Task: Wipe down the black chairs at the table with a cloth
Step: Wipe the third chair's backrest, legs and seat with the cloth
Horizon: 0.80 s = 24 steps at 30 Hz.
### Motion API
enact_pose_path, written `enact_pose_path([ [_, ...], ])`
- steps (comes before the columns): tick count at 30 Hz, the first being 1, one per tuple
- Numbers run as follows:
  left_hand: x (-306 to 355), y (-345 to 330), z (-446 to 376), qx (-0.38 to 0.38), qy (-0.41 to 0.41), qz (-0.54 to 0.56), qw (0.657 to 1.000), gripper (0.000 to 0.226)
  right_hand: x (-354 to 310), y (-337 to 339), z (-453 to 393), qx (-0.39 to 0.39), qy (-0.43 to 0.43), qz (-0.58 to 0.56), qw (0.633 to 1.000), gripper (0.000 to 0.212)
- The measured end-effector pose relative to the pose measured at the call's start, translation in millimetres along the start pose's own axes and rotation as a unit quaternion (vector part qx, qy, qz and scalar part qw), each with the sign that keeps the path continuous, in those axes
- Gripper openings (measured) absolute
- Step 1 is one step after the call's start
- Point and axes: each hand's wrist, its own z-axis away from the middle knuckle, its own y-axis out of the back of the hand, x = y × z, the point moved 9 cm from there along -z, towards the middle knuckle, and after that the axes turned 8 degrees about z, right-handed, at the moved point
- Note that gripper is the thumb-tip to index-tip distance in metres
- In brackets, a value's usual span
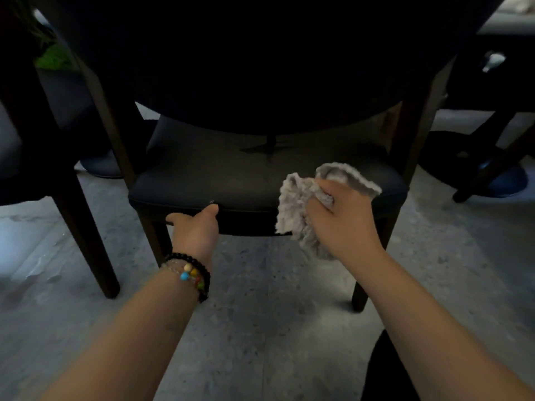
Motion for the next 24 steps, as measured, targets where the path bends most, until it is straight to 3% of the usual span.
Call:
enact_pose_path([
  [3, 25, -1, 37, -0.01, -0.121, -0.011, 0.993, 0.079, -17, 28, 9, 0.007, 0.013, -0.138, 0.99, 0.031],
  [8, 87, 6, 113, 0.012, -0.306, -0.062, 0.95, 0.06, -62, 101, 16, 0.021, 0.107, -0.228, 0.968, 0.036],
  [12, 166, 5, 196, 0.028, -0.504, -0.055, 0.862, 0.036, -103, 182, 20, 0.078, 0.205, -0.248, 0.944, 0.027],
  [17, 251, 6, 276, 0.043, -0.663, -0.069, 0.744, 0.025, -151, 275, 23, 0.189, 0.296, -0.224, 0.909, 0.022],
  [21, 309, -10, 319, -0.001, -0.75, -0.124, 0.649, 0.022, -185, 339, 10, 0.299, 0.347, -0.165, 0.873, 0.015],
  [23, 340, -27, 327, -0.041, -0.759, -0.17, 0.627, 0.022, -201, 366, -3, 0.373, 0.37, -0.104, 0.844, 0.014],
  [24, 355, -39, 323, -0.066, -0.745, -0.201, 0.632, 0.024, -209, 371, -15, 0.394, 0.371, -0.052, 0.839, 0.017],
])
